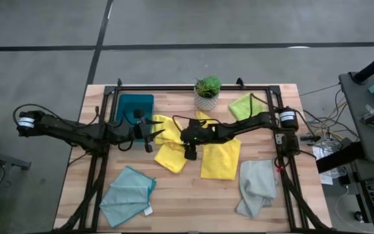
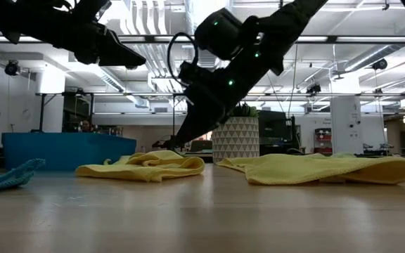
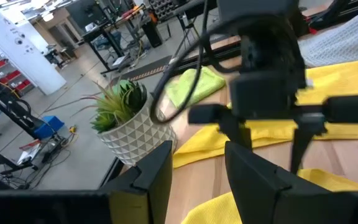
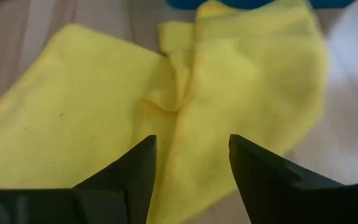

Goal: Fold microfiber towels
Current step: Fold the left yellow towel

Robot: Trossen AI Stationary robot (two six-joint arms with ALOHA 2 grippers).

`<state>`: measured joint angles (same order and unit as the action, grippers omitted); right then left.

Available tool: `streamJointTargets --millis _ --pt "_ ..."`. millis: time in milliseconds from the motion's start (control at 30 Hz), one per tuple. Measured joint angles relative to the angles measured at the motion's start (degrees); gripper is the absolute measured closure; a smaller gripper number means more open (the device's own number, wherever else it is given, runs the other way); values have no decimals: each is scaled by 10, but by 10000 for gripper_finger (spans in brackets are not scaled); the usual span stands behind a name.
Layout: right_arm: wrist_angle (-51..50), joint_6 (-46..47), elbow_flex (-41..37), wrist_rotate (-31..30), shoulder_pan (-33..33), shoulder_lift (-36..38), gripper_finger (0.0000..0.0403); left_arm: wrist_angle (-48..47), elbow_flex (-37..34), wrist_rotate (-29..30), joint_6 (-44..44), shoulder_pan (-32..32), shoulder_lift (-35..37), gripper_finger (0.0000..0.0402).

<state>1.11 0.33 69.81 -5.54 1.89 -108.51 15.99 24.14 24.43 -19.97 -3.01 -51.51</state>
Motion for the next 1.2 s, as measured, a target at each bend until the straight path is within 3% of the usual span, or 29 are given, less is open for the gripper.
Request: streamJointTargets --millis 200,567,800,1000,1200 --pt "-9 -4 20 0 0 -41 214 -1 -1 0 0 0 -5 269" --pt "-17 7 21 -11 6 -42 246 2 -1 0 0 0 -8 269" --pt "-18 -5 21 -19 11 -42 296 2 -1 0 0 0 -8 269" --pt "-19 -27 22 -21 12 -42 380 3 -1 -1 1 0 -9 269" --pt "-40 -46 43 -22 11 -13 394 3 -1 -1 7 0 -9 269"
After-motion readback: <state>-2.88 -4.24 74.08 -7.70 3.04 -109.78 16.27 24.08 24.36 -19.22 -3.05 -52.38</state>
